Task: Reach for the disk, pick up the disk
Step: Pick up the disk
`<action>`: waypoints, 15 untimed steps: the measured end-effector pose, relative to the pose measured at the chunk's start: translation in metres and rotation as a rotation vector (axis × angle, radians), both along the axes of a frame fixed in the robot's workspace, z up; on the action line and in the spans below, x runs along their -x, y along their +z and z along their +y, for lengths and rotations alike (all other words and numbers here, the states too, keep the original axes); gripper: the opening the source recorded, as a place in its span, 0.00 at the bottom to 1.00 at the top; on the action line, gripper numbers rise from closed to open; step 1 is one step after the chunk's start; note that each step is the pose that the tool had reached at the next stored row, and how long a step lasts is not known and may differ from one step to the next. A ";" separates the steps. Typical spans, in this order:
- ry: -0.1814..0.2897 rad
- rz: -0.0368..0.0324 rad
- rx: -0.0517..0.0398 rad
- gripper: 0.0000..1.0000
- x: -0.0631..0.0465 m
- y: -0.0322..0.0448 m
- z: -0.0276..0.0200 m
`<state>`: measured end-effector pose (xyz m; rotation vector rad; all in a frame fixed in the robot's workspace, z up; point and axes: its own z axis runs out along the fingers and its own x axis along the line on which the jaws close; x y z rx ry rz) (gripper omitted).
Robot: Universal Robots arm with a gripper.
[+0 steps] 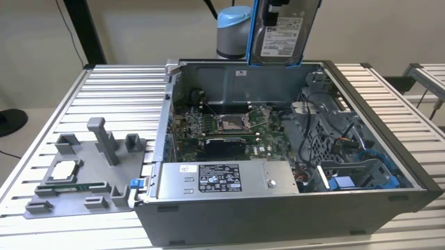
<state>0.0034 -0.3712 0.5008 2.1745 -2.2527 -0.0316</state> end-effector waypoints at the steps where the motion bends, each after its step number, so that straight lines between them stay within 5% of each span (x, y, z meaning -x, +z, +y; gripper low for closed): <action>1: 0.000 0.0000 0.0000 0.00 -0.004 0.0000 0.0000; 15: 0.000 0.0000 0.0000 0.00 -0.058 0.0000 0.0000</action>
